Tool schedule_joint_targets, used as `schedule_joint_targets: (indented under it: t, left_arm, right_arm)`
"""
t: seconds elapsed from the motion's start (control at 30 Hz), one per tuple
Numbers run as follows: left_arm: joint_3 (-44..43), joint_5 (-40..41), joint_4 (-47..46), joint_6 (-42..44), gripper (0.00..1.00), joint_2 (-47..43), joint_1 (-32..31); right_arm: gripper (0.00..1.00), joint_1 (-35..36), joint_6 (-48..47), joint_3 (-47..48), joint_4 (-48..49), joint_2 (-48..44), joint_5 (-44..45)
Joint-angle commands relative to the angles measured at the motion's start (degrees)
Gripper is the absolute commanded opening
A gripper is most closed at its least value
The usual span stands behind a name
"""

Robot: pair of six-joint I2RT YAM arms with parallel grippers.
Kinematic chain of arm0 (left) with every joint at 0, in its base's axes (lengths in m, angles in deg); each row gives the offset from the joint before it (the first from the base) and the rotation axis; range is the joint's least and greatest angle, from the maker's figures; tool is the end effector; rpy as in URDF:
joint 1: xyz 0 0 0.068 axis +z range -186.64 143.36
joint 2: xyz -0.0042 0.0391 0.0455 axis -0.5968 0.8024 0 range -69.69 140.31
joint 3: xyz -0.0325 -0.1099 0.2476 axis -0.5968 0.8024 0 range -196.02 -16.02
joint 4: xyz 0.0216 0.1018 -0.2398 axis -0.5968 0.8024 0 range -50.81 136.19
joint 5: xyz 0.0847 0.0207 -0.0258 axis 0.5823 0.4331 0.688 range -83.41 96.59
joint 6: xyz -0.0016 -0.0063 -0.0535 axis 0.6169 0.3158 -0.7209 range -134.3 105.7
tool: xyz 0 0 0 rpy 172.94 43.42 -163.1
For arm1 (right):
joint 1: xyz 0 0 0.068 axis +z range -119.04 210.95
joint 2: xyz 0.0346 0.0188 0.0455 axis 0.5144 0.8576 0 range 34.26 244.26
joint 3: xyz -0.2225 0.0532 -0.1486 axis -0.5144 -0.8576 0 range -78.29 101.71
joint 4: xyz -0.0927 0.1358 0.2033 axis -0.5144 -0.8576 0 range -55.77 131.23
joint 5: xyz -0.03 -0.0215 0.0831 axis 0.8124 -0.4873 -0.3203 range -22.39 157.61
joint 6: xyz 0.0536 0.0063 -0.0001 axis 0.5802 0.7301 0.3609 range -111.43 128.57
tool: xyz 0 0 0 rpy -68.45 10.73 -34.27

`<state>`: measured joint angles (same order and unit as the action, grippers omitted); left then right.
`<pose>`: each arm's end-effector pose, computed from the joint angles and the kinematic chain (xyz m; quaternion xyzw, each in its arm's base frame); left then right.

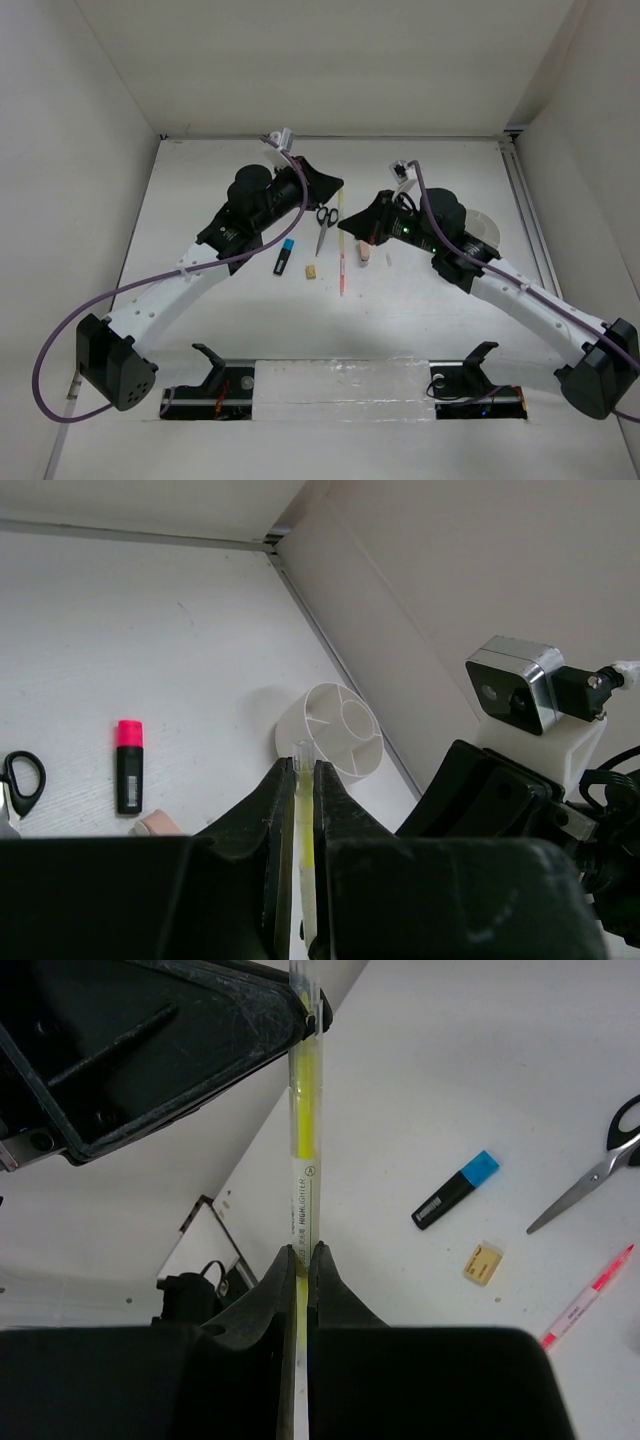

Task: Sort the stationery into containers
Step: Close the pen cap on the pen, then place the pen in the storage box.

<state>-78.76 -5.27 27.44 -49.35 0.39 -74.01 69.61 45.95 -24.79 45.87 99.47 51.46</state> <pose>0.2253 -0.1813 0.3983 0.0894 0.6741 -0.4878 0.5474 0.2038 0.1757 0.3488 -0.1013 0.7409 0.4867 0.4517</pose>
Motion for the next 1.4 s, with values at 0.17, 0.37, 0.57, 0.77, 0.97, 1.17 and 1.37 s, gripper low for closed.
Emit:
schedule_joint_targets:
  t: [0.17,0.37,0.57,0.77,0.97,1.17,1.37]
  left_arm:
    - [3.5,-5.3,7.2,0.4,0.0,-0.5,-1.3]
    - [4.8,-5.8,5.8,0.4,0.0,-1.1,-1.3]
    - [6.8,-5.4,4.4,0.4,0.0,-2.4,-2.6]
    - [2.5,-6.7,7.4,0.9,0.0,-2.4,-2.6]
    - [-3.5,-5.1,12.1,2.1,0.53,-2.9,-2.6]
    - [-8.9,-1.2,16.0,2.7,1.0,-2.9,-2.6]
    - [-11.3,7.6,23.9,2.7,1.0,-6.8,-1.6]
  right_arm:
    - [0.0,-4.0,-0.9,9.6,15.5,0.0,1.0]
    - [0.0,-4.6,-0.3,10.2,16.0,0.0,0.5]
    - [0.0,-5.2,2.0,8.9,18.7,-0.6,-1.0]
    - [0.0,-4.5,-1.1,7.7,17.3,-1.4,-1.0]
    - [0.0,-2.6,-4.5,3.0,15.6,-1.9,0.4]
    - [0.0,-2.6,-5.0,0.6,16.8,-0.8,3.0]
    - [0.0,-5.7,-11.8,-0.5,16.1,-0.8,11.0]
